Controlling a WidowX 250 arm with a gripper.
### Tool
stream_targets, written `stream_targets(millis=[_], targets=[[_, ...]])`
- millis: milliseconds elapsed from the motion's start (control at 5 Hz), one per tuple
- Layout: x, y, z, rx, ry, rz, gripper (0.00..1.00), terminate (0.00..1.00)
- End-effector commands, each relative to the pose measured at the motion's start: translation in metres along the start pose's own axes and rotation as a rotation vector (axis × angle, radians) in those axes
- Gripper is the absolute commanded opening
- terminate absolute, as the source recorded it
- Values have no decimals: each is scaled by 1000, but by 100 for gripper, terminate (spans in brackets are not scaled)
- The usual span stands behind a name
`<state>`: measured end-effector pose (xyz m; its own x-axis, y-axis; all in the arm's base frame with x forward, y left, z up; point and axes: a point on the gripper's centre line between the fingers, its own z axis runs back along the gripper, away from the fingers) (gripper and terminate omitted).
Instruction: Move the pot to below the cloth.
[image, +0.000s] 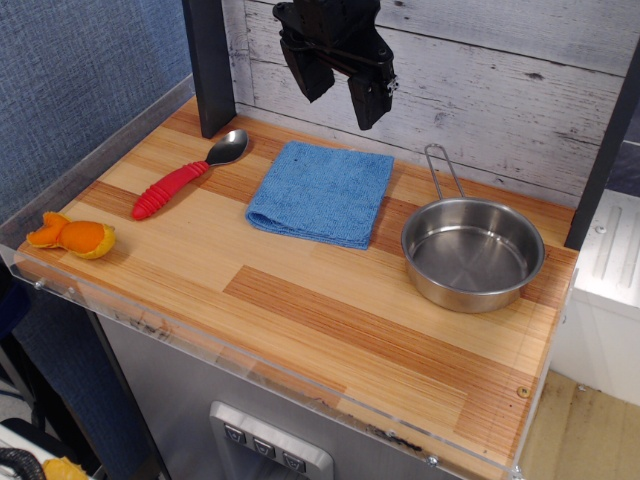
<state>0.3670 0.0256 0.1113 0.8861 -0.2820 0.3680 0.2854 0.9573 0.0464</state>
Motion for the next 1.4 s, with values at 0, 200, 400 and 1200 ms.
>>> stream_targets(millis=[0,200,400,1200], targets=[[0,0,0,0,0,0,100,0],[-3,-19,-1,-29,-1,55,100,0],[-4,-39,-5,-29,12,86,100,0],[-17,-98,-33,-54,45,242,100,0]])
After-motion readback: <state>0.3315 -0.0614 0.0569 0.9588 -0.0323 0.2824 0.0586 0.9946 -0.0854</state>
